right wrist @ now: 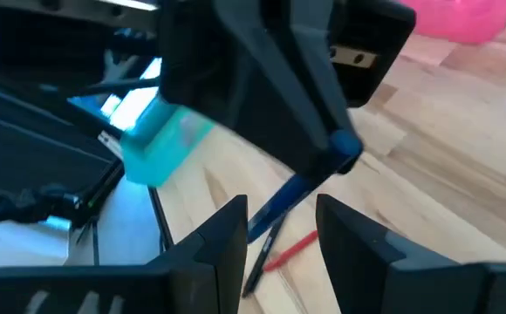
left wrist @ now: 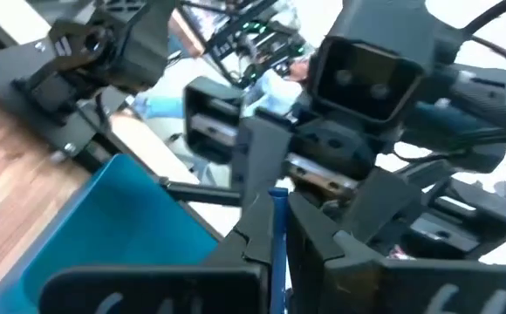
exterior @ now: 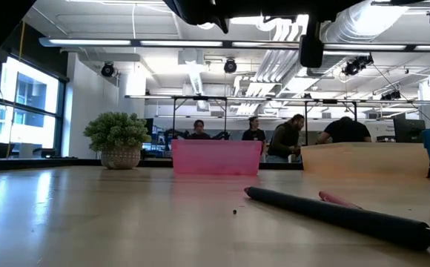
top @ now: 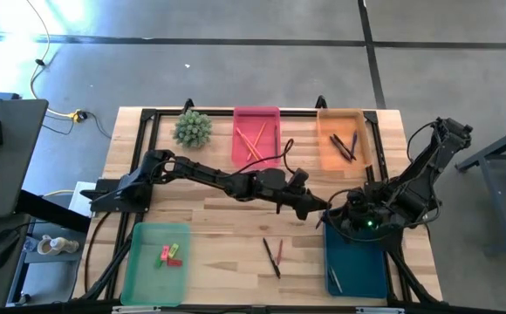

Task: Sort crayons/erasers/pens/pencils in bins
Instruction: Put the blue crayon into the blue bin

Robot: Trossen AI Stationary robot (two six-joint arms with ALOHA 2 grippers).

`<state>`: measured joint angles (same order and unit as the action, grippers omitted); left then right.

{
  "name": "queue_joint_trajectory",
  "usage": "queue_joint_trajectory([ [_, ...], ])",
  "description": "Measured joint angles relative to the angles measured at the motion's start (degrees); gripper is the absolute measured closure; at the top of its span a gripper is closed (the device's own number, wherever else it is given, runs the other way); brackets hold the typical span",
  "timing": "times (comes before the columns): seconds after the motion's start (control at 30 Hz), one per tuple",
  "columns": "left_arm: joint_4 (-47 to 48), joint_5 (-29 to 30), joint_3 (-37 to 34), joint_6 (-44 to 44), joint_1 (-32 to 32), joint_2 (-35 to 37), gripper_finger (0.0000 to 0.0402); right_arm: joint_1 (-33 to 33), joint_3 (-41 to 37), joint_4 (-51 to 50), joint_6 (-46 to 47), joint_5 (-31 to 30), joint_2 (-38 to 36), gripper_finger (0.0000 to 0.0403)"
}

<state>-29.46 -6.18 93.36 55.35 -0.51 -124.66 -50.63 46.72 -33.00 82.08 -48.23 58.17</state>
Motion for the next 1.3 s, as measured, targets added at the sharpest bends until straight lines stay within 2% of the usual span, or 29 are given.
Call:
queue_joint_trajectory([
  [0.27,-0.8,0.4,0.0,0.0,0.0,0.0,0.0401,2.2,0.0,0.2,0.0,0.4,0.0,0.0285],
  [0.57,-1.0,1.1,0.0,-2.2,0.1,0.0,0.0401,2.2,-0.1,-0.9,0.0,1.6,-0.1,0.0392],
  [0.77,-0.7,1.7,0.0,-3.5,0.1,0.0,0.0401,2.3,-0.1,-1.1,0.4,1.9,0.0,0.0380],
  [0.93,-0.4,1.5,0.0,-6.7,0.2,0.0,0.0399,2.3,-0.1,-1.2,0.4,3.3,0.0,0.0391],
  [1.07,-0.2,1.4,0.0,-9.4,0.2,0.0,0.0369,2.3,-0.1,-1.4,0.4,4.8,0.0,0.0396],
  [1.3,3.8,1.7,0.0,-12.3,-0.3,0.0,0.0285,2.3,0.0,-4.0,2.7,8.5,0.0,0.0393],
])
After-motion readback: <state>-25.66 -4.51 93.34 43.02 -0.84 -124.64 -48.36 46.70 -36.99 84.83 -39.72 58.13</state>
